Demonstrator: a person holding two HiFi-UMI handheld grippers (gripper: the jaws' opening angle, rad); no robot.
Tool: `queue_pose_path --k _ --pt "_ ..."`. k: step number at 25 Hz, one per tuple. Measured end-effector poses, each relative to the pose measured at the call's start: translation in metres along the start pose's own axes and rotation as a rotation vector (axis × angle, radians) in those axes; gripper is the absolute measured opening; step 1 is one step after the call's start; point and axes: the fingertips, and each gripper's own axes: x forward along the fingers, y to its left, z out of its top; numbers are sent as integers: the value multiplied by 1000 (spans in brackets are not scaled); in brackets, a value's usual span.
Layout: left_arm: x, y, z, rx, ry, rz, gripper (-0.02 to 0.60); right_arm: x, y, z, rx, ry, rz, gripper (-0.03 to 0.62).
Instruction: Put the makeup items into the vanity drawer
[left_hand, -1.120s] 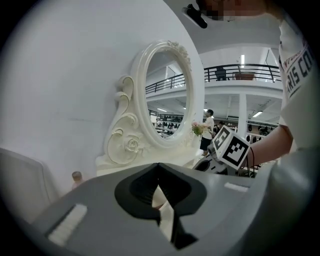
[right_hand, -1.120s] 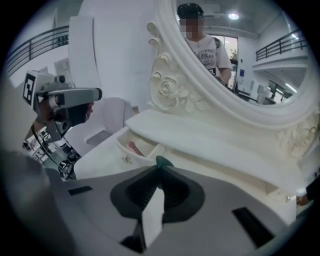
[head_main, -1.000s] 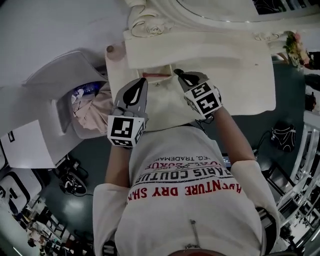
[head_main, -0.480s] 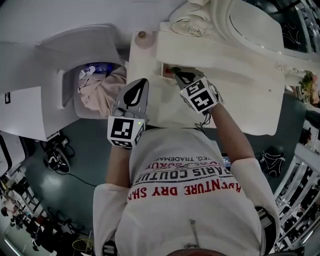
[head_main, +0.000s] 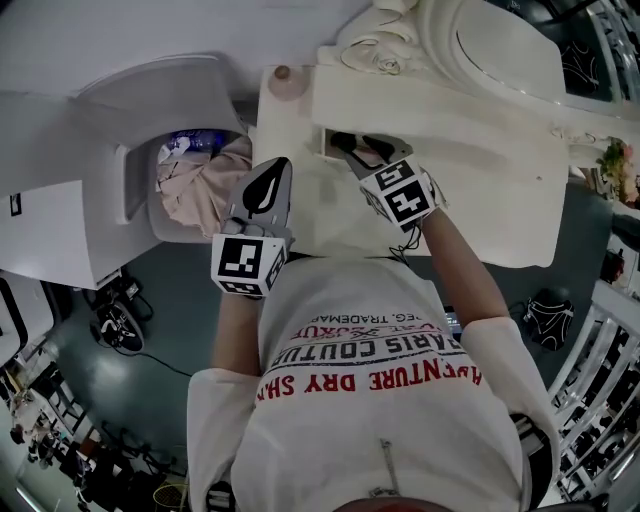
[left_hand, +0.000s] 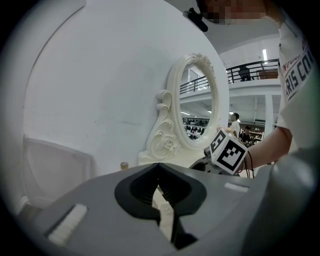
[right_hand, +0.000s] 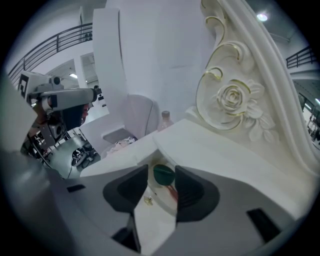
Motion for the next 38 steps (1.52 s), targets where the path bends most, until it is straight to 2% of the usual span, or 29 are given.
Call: queue_pose_path --k 4,8,17,21,27,32,36,37,38 --pt "17 -17 7 21 -4 -63 9 -19 -17 -14 48 -9 -46 138" --pt "39 -42 10 44 8 -149 9 -44 -38 -44 132 -2 -110 138" --pt "88 -111 1 82 63 -323 9 -94 -76 -146 290 83 -232 138" --pt "102 -141 -7 98 93 -380 9 -105 -82 -193 361 136 -247 138" --pt "111 -169 -20 101 126 -411 9 -105 -89 -238 408 187 -261 138" --pt "110 -176 -29 100 143 -397 9 -98 -96 -251 393 217 -249 137" --pt "109 -177 -34 88 150 -372 9 -95 -96 -255 355 255 -222 103" --pt "108 -177 -35 85 151 -366 9 -95 -96 -255 340 262 -216 63" --pt "107 -177 -36 81 151 -361 9 -95 -95 -256 324 269 -209 57"
